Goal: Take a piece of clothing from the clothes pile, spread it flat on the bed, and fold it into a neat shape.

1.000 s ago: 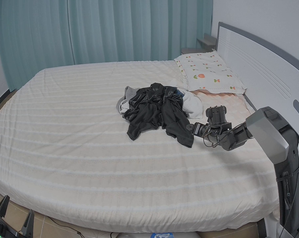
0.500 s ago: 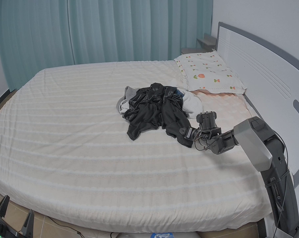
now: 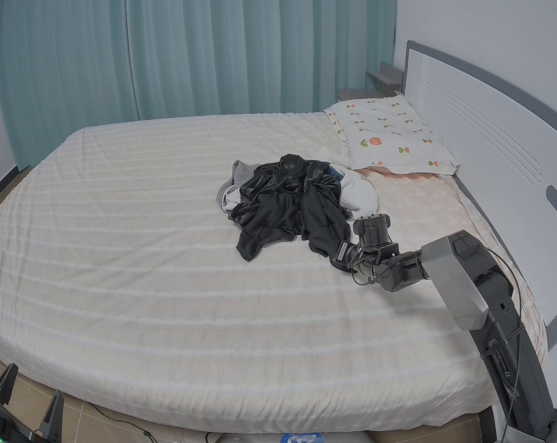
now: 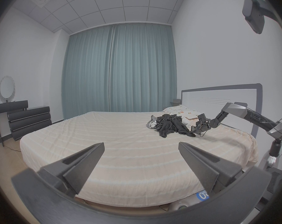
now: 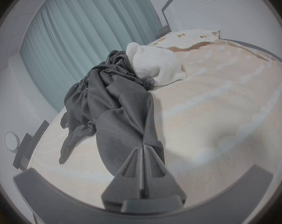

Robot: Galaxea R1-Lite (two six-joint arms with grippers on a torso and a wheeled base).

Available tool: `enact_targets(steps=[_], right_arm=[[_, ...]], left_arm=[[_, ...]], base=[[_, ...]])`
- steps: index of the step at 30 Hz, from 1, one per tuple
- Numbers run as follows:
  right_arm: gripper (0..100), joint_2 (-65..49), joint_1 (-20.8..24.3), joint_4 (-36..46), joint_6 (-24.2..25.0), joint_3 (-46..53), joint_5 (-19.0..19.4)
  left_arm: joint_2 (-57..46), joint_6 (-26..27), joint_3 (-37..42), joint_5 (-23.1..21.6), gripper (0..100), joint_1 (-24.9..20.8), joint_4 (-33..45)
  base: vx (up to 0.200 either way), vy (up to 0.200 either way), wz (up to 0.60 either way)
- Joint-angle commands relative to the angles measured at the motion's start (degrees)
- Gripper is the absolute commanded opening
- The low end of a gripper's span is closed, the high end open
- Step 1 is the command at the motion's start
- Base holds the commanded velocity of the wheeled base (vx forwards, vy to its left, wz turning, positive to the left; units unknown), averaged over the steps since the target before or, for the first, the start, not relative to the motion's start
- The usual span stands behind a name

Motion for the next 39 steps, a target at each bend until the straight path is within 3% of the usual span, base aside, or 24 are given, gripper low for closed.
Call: enact_targets(steps=[1, 7, 10, 15, 16, 24, 36, 37, 39], right_arm=[[0, -3.1, 0.1, -0.1, 1.5, 3.3, 0.1], [0, -11.5, 0.4, -1.3, 3.6, 17.1, 1.1], [0, -15.6, 0.4, -5.3, 3.5, 26.6, 4.6], [0, -16.2, 0.1, -13.9, 3.0, 32.4, 5.2], [100, -15.8, 0.1, -15.4, 2.4, 32.9, 5.2], [100, -16.0, 1.1, -16.1, 2.6, 33.2, 5.5], [100, -5.5, 1.8, -12.1, 2.5, 19.4, 4.6], [0, -4.7, 1.6, -10.1, 2.7, 16.9, 4.6], [0, -4.7, 1.3, -9.7, 2.8, 16.2, 4.6]], left_arm=[[-0.6, 0.0, 0.9, 0.0, 100, 0.0, 0.0], [-0.6, 0.0, 0.9, 0.0, 100, 0.0, 0.0], [-0.5, 0.0, 0.9, 0.0, 100, 0.0, 0.0], [-0.6, 0.0, 0.9, 0.0, 100, 0.0, 0.0], [-0.6, 0.0, 0.9, 0.0, 100, 0.0, 0.0], [-0.5, 0.0, 0.9, 0.0, 100, 0.0, 0.0], [-0.6, 0.0, 0.9, 0.0, 100, 0.0, 0.0], [-0.6, 0.0, 0.9, 0.0, 100, 0.0, 0.0], [-0.6, 0.0, 0.9, 0.0, 100, 0.0, 0.0]], base=[[0.0, 0.0, 0.0], [0.0, 0.0, 0.0], [0.0, 0.0, 0.0], [0.0, 0.0, 0.0], [0.0, 0.0, 0.0], [0.0, 0.0, 0.0], [0.0, 0.0, 0.0], [0.0, 0.0, 0.0], [0.0, 0.0, 0.0]])
